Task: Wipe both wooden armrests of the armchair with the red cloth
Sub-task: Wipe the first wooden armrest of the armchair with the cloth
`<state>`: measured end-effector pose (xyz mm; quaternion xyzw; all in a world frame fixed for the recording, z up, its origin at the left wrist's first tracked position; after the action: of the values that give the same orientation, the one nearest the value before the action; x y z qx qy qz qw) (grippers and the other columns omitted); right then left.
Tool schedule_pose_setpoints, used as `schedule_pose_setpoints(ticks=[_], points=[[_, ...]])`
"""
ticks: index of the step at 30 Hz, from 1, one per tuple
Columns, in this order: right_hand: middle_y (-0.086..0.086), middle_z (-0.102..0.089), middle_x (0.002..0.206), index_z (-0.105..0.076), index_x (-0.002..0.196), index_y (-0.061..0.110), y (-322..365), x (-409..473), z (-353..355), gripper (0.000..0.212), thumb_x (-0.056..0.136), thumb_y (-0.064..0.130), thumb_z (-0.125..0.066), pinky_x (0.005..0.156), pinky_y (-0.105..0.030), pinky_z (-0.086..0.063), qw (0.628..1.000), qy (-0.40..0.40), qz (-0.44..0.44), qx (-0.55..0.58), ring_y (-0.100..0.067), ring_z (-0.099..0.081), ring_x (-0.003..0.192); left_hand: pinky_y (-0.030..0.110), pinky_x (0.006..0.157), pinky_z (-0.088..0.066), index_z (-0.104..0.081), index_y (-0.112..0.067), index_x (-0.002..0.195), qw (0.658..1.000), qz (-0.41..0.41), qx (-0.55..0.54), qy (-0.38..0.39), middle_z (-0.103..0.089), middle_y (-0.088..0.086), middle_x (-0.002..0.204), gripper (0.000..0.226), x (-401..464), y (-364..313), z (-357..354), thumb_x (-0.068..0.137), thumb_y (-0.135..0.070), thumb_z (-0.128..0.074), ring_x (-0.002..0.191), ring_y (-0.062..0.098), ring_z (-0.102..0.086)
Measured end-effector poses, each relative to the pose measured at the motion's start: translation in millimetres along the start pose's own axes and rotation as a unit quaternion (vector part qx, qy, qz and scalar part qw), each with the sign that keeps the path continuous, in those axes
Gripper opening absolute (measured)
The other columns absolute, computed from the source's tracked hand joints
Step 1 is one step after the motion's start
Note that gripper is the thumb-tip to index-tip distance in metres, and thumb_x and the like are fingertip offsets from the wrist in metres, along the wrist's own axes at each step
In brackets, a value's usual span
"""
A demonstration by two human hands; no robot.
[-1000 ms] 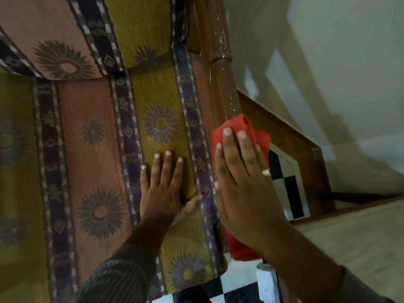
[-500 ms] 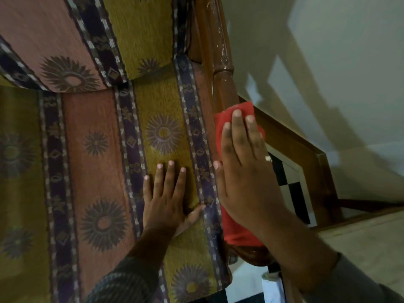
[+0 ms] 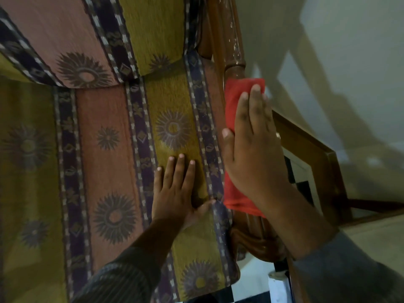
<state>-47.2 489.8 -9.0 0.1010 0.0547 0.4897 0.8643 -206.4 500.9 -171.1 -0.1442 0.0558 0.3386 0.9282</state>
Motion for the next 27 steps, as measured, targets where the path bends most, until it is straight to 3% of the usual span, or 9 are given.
schedule_pose_setpoints(ticks=[7,10,15,20,24,27], points=[[-0.021,-0.007,0.166,-0.012,0.155,0.000,12.0,44.3,0.8,0.068,0.096,0.031,-0.027,0.122,-0.057,-0.017,0.989,0.032,0.112,-0.094,-0.037,-0.003,0.153,0.049,0.123,0.006,0.008,-0.021,0.159,0.997,-0.028,0.077,0.003,0.011,0.010,0.168,0.121,117.1,62.3,44.8,0.068,-0.100,-0.005,0.155,0.031,0.010],[-0.019,-0.008,0.166,-0.014,0.155,0.001,16.5,79.6,-0.8,0.067,0.098,0.029,-0.034,0.124,-0.052,-0.012,0.983,0.012,0.138,-0.121,-0.035,-0.003,0.154,0.054,0.125,-0.002,0.000,-0.021,0.159,0.995,-0.048,0.084,-0.013,0.004,0.009,0.169,0.122,144.5,65.5,50.9,0.067,-0.101,-0.008,0.155,0.031,0.004],[-0.018,0.001,0.166,-0.004,0.156,0.004,8.1,97.2,-0.3,0.064,0.105,0.030,-0.031,0.119,-0.039,-0.004,0.999,-0.024,0.039,-0.007,-0.032,0.001,0.154,0.057,0.124,-0.007,-0.013,-0.022,0.159,0.997,-0.048,0.050,-0.041,-0.008,0.008,0.169,0.117,141.3,66.3,47.9,0.072,-0.099,-0.019,0.156,0.030,-0.004],[-0.021,0.000,0.166,-0.003,0.156,0.002,9.5,97.3,1.3,0.066,0.105,0.035,-0.029,0.122,-0.046,-0.012,0.999,-0.007,0.034,-0.042,-0.036,-0.001,0.153,0.058,0.123,-0.009,-0.016,-0.021,0.159,0.997,-0.048,0.041,-0.053,-0.010,0.008,0.168,0.116,142.0,65.9,48.2,0.072,-0.098,-0.022,0.155,0.031,-0.006],[-0.020,-0.002,0.166,-0.006,0.157,0.003,13.6,129.2,-0.2,0.071,0.102,0.041,-0.029,0.124,-0.048,-0.006,0.992,-0.004,0.094,-0.083,-0.034,0.000,0.154,0.058,0.123,-0.008,-0.020,-0.019,0.158,0.996,-0.051,0.041,-0.063,-0.014,0.010,0.168,0.115,141.3,66.3,45.4,0.073,-0.097,-0.024,0.155,0.032,-0.010],[-0.019,-0.002,0.166,-0.006,0.157,0.004,13.3,159.2,1.8,0.075,0.100,0.044,-0.034,0.124,-0.047,-0.005,0.993,-0.016,0.092,-0.073,-0.034,-0.001,0.154,0.058,0.123,-0.009,-0.020,-0.019,0.159,0.995,-0.053,0.039,-0.070,-0.015,0.011,0.167,0.114,144.4,68.6,43.7,0.074,-0.096,-0.026,0.155,0.033,-0.010]])
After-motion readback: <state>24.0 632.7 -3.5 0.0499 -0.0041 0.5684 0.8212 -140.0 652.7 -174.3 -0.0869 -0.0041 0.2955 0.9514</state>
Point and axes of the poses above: each hand's wrist, its own x-axis towards the middle knuckle, its own z-axis out of the back of the hand, y = z × x, the point moved 6 cm from there along x, towards the middle knuckle
